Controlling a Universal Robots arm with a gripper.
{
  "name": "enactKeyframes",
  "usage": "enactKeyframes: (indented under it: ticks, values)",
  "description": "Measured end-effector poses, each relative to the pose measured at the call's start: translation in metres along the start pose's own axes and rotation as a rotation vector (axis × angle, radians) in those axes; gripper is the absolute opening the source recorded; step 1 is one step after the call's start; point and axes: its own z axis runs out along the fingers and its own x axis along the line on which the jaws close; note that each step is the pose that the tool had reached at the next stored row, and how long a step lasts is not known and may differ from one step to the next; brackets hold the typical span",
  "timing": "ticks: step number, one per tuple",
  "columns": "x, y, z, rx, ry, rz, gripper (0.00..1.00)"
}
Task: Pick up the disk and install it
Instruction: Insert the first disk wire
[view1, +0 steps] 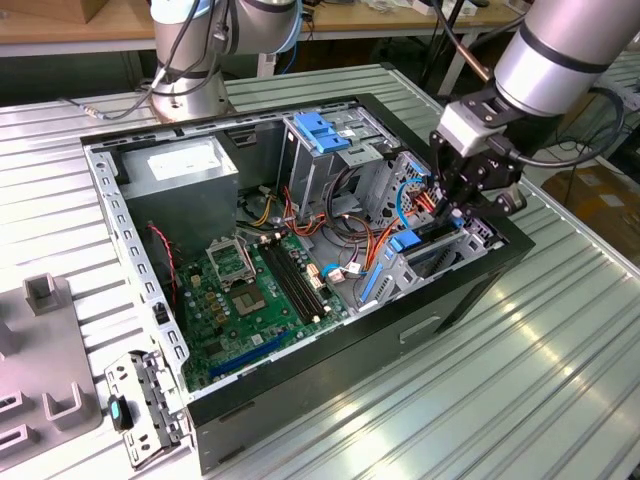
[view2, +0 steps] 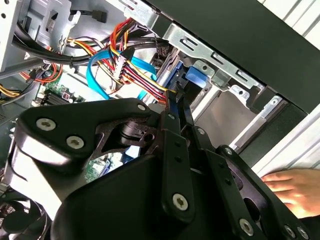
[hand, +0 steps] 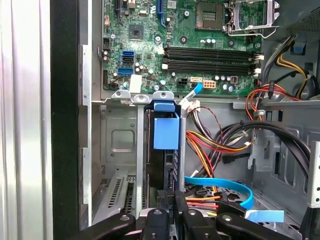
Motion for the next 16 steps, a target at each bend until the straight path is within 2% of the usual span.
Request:
enactKeyframes:
  ticks: [11, 16]
  values:
    - [0.0002, 0.0002, 0.0032, -0.0024, 0.0018, 0.000, 0.17]
    - [-0.0003, 0.0000, 0.0007, -0.0023, 0.0016, 0.002, 0.17]
